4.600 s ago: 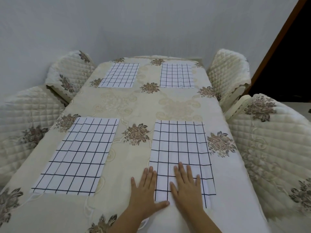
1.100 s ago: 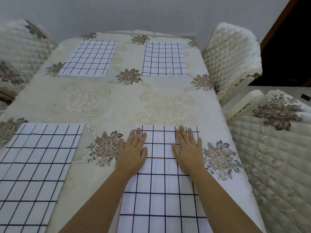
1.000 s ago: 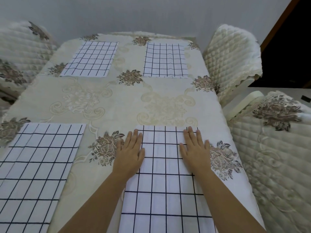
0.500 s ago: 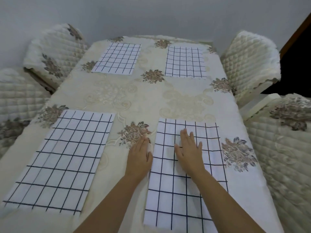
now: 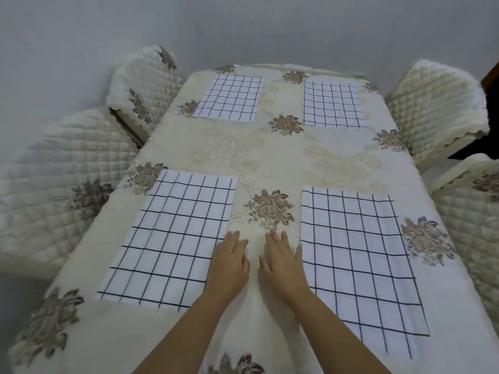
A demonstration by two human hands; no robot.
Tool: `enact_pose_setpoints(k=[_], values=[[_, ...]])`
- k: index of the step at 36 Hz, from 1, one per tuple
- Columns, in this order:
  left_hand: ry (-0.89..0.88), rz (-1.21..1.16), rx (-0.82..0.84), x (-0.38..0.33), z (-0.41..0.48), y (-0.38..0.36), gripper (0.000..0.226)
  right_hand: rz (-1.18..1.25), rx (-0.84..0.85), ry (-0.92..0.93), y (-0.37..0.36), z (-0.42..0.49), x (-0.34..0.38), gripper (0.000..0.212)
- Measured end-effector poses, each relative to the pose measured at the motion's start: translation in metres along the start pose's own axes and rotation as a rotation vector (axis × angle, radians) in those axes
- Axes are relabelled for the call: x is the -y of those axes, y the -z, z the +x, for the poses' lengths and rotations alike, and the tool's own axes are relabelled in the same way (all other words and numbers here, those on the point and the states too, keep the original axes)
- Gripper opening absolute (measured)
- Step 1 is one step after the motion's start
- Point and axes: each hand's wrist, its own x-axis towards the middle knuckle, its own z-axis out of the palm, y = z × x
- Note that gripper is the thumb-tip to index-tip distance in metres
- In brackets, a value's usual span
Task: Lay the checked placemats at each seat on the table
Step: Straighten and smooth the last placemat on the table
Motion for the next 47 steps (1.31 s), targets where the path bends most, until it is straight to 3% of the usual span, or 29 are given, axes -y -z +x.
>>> enact_pose_setpoints(k=[13, 16, 18, 20, 22, 25, 32, 47], values=[[-0.024, 0.212, 0.096, 0.119, -0.021, 0.050, 0.060, 0.013, -0.020, -0.012, -0.067, 0.007, 0.118, 0.057], [-0.032, 0.261, 0.132, 0.146, -0.020, 0.054, 0.054, 0.005, -0.064, 0.008, -0.084, 0.014, 0.144, 0.085], [-0.045, 0.248, 0.121, 0.156, -0.021, 0.058, 0.053, -0.003, -0.074, 0.014, -0.094, 0.020, 0.156, 0.092], [-0.084, 0.282, 0.080, 0.163, -0.020, 0.060, 0.058, -0.015, -0.104, -0.006, -0.104, 0.027, 0.168, 0.085], [-0.092, 0.319, 0.115, 0.170, -0.020, 0.059, 0.063, -0.074, -0.148, -0.019, -0.110, 0.032, 0.177, 0.066], [-0.106, 0.304, 0.153, 0.184, -0.020, 0.049, 0.057, -0.114, -0.188, -0.031, -0.123, 0.039, 0.183, 0.048], [-0.093, 0.252, 0.076, 0.190, -0.023, 0.049, 0.047, -0.181, -0.311, 0.043, -0.136, 0.035, 0.152, 0.051], [-0.037, 0.248, 0.077, 0.225, -0.012, 0.069, 0.052, -0.184, -0.341, -0.123, -0.118, 0.028, 0.129, 0.054]])
